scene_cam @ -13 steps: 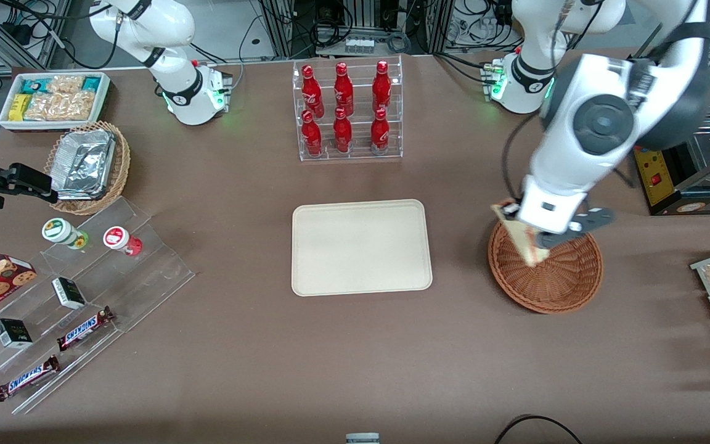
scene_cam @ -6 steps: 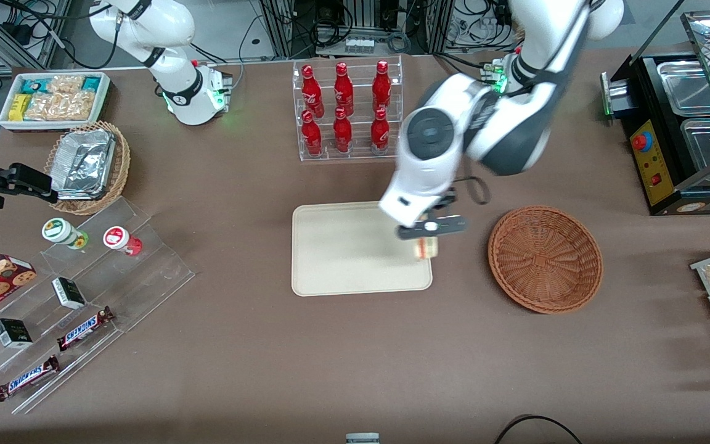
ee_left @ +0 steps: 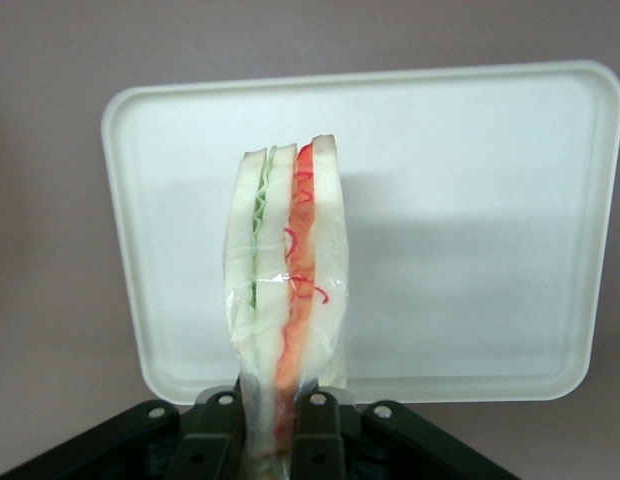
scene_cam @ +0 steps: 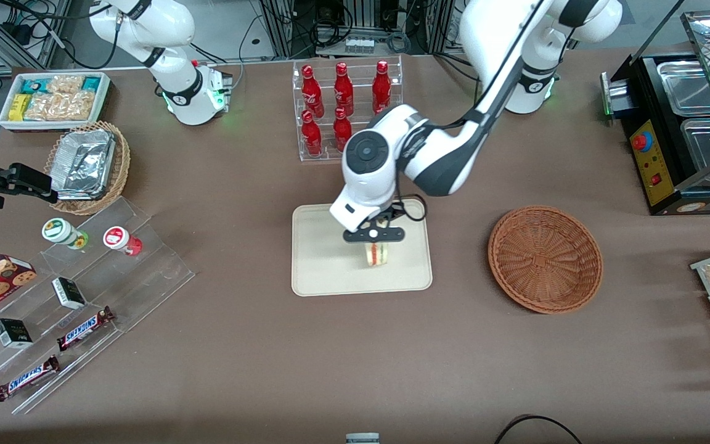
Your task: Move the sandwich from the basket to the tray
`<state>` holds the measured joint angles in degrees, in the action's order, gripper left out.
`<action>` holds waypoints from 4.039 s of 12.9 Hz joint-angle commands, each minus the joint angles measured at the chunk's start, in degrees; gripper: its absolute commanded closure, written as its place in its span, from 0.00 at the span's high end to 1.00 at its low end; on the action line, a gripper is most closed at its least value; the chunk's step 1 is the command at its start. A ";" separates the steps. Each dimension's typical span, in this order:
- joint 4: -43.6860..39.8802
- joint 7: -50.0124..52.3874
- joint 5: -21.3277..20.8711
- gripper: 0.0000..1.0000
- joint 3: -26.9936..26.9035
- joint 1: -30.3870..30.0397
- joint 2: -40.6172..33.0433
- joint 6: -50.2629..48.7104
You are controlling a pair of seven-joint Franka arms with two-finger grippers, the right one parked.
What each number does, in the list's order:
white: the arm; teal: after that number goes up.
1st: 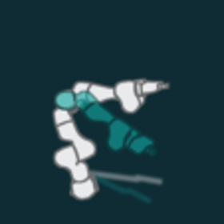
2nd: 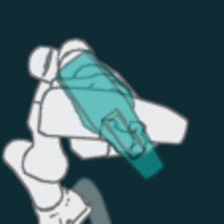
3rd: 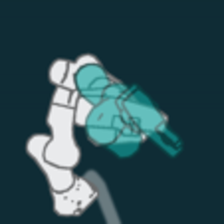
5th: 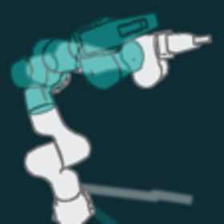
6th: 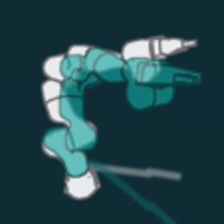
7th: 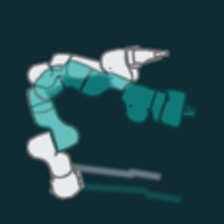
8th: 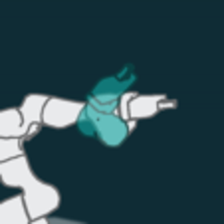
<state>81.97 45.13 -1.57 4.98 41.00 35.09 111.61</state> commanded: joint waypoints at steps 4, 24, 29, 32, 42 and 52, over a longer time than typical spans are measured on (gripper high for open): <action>-1.99 1.01 -2.38 0.00 -0.68 2.51 5.07 2.82; -1.91 11.63 -2.38 1.00 -7.69 3.91 -4.92 -6.82; -1.73 12.35 -2.29 1.00 -10.87 -1.95 -13.45 -14.74; -1.73 5.52 -1.86 1.00 -10.87 -7.31 -18.81 -20.01; 1.60 -27.16 0.96 1.00 -10.87 -27.27 -33.85 -32.85; 10.22 -43.37 0.87 1.00 -8.69 -36.24 -41.24 -33.12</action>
<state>88.35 3.76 -1.33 -5.74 7.68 -2.64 76.99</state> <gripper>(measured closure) 0.000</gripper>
